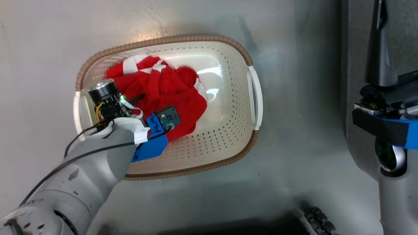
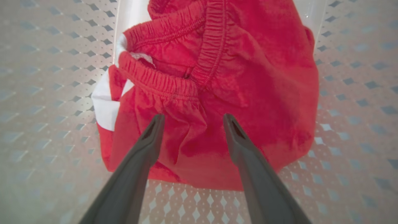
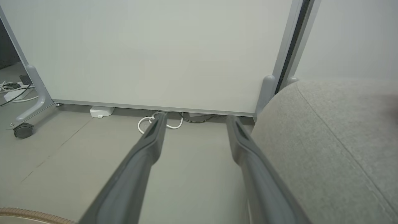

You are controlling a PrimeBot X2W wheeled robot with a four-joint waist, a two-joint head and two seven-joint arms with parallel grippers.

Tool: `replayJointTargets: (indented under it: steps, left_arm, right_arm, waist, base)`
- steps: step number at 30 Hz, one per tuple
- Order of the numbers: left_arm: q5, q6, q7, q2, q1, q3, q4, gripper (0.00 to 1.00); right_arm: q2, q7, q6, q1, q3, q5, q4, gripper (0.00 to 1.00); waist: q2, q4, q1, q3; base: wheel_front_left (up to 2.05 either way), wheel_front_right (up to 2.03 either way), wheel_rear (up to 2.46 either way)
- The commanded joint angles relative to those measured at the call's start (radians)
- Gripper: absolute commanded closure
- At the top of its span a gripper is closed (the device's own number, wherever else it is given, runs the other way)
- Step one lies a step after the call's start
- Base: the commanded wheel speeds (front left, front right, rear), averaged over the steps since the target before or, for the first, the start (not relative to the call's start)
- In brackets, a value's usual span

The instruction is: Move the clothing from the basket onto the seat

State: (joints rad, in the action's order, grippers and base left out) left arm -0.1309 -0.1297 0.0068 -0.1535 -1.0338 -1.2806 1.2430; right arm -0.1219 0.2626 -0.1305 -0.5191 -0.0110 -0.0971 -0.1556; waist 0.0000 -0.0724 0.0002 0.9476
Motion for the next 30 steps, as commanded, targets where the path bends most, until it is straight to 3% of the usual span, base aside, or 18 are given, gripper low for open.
replayJointTargets:
  steps: [1, 21, 22, 23, 30]
  left_arm:
    - [0.019, 0.000, 0.007, -0.007, -0.036, -0.002, 0.003, 0.00]
    - [0.013, 0.000, 0.025, -0.058, -0.142, -0.002, 0.038, 0.00]
    - [0.013, 0.000, 0.017, -0.056, -0.141, -0.002, 0.038, 0.57]
    - [0.013, 0.000, 0.006, -0.051, -0.146, -0.002, 0.037, 0.97]
    - [0.016, 0.000, -0.030, -0.034, -0.119, -0.003, 0.039, 1.00]
  right_arm:
    - [-0.006, 0.003, 0.000, -0.007, -0.007, 0.009, -0.009, 0.00]
    - [0.031, 0.003, 0.000, 0.037, -0.003, 0.025, -0.107, 0.00]
    - [0.032, 0.003, 0.000, 0.039, -0.003, 0.028, -0.109, 0.00]
    - [0.032, 0.003, 0.000, 0.038, -0.004, 0.028, -0.109, 0.00]
    - [0.035, 0.003, 0.000, 0.021, -0.002, 0.028, -0.096, 0.00]
  waist:
    - [0.0000, -0.009, -0.0002, 0.035]
    - [0.0000, -0.066, -0.0002, 0.168]
    - [0.0000, -0.067, -0.0002, 0.170]
    - [0.0000, -0.066, -0.0002, 0.172]
    - [0.0000, -0.058, -0.0002, 0.153]
  base:
    - [0.00, 0.00, 0.00]
    - [0.00, 0.00, 0.00]
    - [0.00, 0.00, 0.00]
    - [0.00, 0.00, 0.00]
    - [0.00, 0.00, 0.00]
